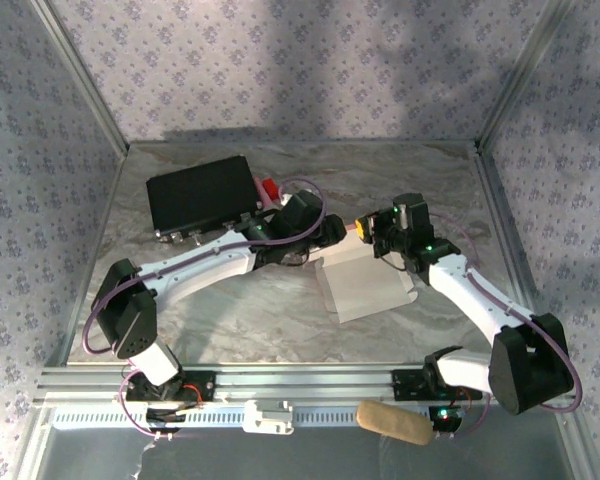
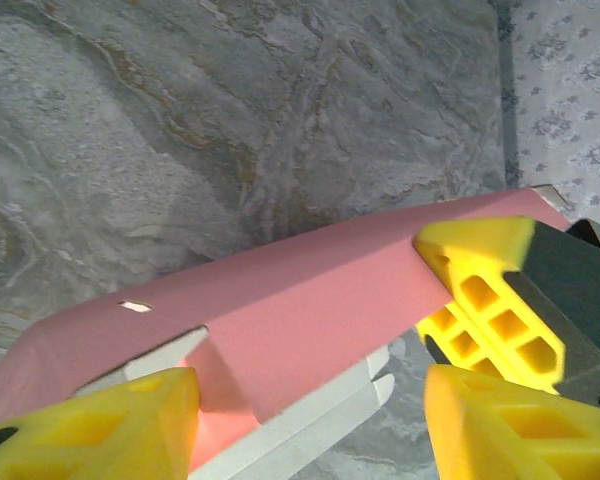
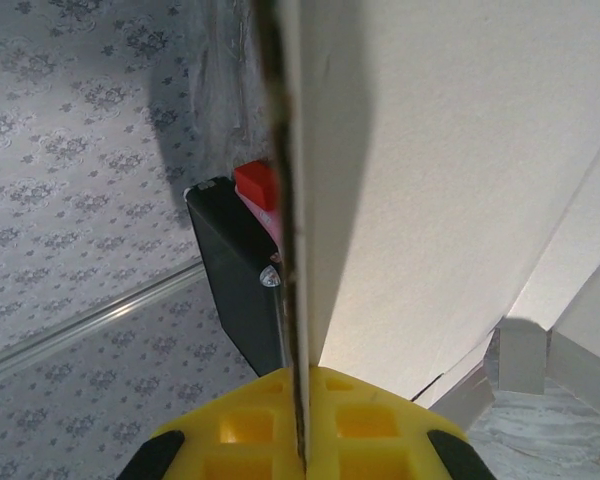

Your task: Fold the paper box

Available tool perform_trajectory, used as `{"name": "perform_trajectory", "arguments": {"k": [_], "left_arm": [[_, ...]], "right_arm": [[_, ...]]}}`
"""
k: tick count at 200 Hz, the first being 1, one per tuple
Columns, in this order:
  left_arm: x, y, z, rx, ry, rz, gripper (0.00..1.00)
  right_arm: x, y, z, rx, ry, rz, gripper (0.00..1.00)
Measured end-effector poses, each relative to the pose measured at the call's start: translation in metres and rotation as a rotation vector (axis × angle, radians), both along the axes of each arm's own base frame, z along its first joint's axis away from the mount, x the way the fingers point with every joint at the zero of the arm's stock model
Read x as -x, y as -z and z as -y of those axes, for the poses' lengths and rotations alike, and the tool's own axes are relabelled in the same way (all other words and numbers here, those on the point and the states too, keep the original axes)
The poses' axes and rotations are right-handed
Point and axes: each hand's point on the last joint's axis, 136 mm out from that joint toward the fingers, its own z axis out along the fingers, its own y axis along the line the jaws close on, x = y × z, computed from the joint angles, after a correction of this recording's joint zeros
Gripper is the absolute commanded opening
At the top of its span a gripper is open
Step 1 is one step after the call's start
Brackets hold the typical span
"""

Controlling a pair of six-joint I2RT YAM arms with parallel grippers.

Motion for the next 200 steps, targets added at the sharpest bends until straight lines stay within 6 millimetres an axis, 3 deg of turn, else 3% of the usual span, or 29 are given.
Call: {"name": "perform_trajectory", "arguments": {"k": [35,62,72,89,103,134,152,162,183,200], "left_arm": [[-0.001,-0.003,0.007,0.039,-0.017,-0.002,0.52],[-0.005,-0.002,0.009,0.062,-0.041,-0.007,0.38],[-0.005,-0.001,0.009,0.065,-0.045,-0.010,0.39],[-0.005,-0.002,0.009,0.064,-0.044,-0.003,0.52],[-0.004,-0.002,0.005,0.056,-0.045,0.012,0.56],[0.009,-0.006,-0.034,-0.003,-0.065,0.050,0.55],[0.012,-0.011,-0.065,-0.026,-0.088,0.084,0.46],[0.010,-0.009,-0.083,-0.047,-0.101,0.103,0.35],[0.003,0.016,-0.121,-0.139,-0.119,0.111,0.22],[0.003,0.046,-0.140,-0.225,-0.111,0.092,0.19]], "right_arm": [[0.000,-0.003,0.001,-0.013,0.003,0.004,0.00],[0.000,-0.005,0.007,-0.022,0.025,0.011,0.00],[0.001,-0.006,0.009,-0.024,0.031,0.014,0.00],[0.002,-0.005,0.011,-0.029,0.035,0.017,0.00],[0.003,-0.004,0.012,-0.033,0.030,0.013,0.00],[0.002,0.003,0.008,-0.049,0.009,0.013,0.00],[-0.001,0.006,0.004,-0.053,-0.009,0.018,0.00],[-0.002,0.008,0.001,-0.051,-0.030,0.024,0.00],[-0.008,0.013,-0.008,-0.040,-0.088,0.050,0.00],[-0.013,0.016,-0.014,-0.033,-0.128,0.098,0.00]]}}
